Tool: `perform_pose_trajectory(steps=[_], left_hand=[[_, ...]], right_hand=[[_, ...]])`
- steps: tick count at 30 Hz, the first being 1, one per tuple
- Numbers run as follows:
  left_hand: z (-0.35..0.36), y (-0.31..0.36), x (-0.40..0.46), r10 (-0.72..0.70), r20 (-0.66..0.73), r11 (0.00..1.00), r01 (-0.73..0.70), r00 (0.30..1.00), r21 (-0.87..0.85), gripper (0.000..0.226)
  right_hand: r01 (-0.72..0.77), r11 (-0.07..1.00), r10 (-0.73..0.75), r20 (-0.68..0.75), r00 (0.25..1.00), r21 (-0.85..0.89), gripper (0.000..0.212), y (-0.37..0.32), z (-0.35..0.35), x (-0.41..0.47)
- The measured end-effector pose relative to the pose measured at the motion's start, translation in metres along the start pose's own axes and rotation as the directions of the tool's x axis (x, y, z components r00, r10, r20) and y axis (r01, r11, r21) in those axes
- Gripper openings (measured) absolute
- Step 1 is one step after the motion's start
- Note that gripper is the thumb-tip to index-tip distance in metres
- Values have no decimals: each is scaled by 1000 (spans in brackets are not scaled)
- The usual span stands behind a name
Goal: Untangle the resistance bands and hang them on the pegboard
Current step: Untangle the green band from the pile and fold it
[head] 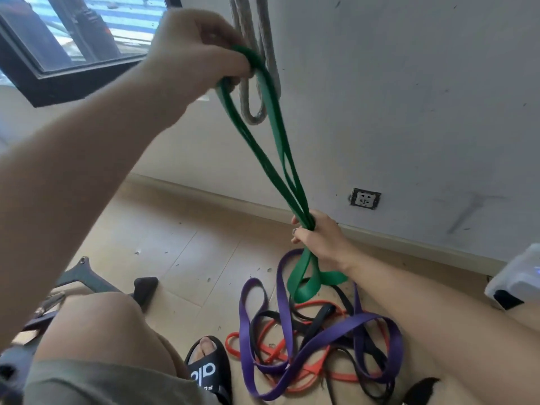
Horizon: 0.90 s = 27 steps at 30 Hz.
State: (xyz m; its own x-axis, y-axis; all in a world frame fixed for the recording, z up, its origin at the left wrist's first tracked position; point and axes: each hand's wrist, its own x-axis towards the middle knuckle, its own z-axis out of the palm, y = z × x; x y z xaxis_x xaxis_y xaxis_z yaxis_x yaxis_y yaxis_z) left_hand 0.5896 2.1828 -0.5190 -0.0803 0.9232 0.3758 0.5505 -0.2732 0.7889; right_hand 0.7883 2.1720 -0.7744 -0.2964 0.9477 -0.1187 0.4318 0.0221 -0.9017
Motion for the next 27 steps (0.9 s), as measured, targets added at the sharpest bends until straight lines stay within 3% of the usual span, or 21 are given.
perform_pose_trajectory(steps=[4, 8, 16, 21, 24, 27], left_hand=[[-13, -56, -3, -152, -30, 986, 150, 988, -76, 16], [-20, -117, -15, -352, -78, 930, 339, 933, -140, 14], [-16, -204, -58, -535, -86, 835, 510, 840, -208, 14], [-20, -234, -83, -601, -62, 781, 570, 797, -254, 11], [-19, -244, -96, -604, -27, 789, 592, 797, -165, 10], [-14, -269, -111, -628, 85, 770, 602, 774, 209, 9]], right_hand=[[-32, 988, 36, 21, 999, -151, 10, 13, -19, 0], [-14, 947, 56, 121, 991, -320, 17, 26, -31, 3], [17, 901, 98, 240, 966, -434, 43, 33, -54, 2], [11, 836, 140, 232, 963, -549, 24, 43, -63, 4], [-6, 810, 174, 230, 957, -586, 20, 46, -66, 3], [-45, 796, 190, 180, 965, -603, 21, 44, -67, 5]])
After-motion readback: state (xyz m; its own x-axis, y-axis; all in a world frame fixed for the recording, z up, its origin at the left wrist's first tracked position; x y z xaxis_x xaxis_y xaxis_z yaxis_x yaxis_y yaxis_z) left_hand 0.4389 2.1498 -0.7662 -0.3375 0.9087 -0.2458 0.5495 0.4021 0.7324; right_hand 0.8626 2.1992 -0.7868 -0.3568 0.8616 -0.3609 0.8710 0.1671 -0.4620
